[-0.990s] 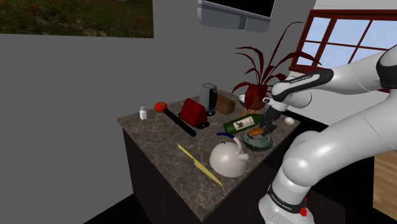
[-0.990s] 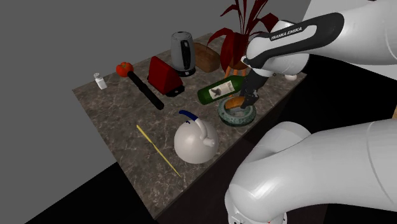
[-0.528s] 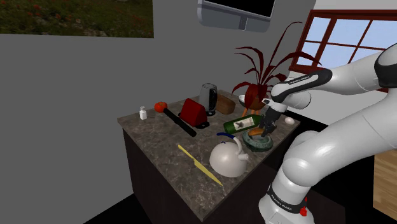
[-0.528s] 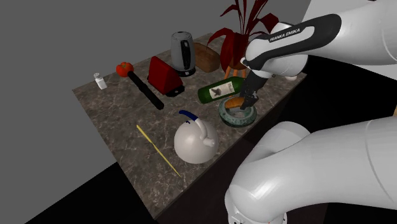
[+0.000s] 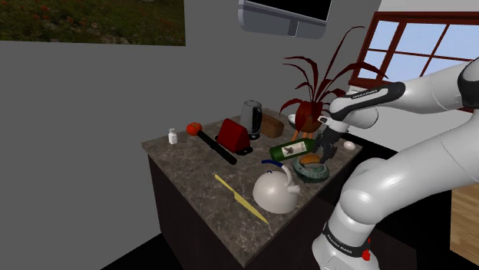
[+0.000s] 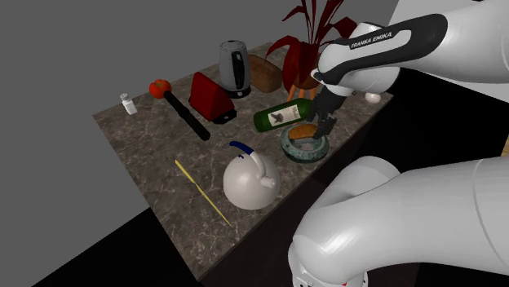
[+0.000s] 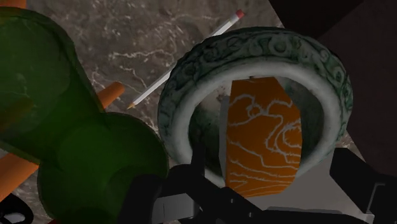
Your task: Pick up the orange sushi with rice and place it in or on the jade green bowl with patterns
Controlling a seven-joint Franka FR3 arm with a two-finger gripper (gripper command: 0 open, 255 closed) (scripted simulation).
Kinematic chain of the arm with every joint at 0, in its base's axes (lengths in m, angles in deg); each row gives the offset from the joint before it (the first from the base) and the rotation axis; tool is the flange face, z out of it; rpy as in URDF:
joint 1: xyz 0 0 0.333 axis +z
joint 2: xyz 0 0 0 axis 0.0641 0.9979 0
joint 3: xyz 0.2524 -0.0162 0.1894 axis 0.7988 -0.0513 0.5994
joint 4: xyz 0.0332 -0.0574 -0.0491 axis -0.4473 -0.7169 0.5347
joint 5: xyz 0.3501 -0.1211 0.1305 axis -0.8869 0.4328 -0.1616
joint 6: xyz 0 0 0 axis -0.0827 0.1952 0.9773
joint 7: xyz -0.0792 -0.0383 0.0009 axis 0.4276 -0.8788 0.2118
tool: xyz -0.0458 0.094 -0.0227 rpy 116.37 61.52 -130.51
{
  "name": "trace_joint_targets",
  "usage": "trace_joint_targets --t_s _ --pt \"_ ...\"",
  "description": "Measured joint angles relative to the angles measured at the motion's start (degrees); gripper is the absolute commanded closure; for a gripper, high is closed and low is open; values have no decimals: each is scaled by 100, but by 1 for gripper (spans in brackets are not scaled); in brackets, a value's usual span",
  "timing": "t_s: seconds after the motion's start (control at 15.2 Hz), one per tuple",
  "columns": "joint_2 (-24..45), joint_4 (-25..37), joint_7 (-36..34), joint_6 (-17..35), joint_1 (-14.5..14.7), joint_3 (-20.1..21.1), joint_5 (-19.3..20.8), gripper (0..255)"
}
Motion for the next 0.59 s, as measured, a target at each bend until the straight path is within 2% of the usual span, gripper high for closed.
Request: trace_joint_targets --t_s 0.07,0.2,0.59 --pt "-150 74 -48 -231 -129 155 28 0" --pt "-258 264 -57 -531 -195 272 12 0" --pt "-294 322 -76 -633 -211 325 0 0"
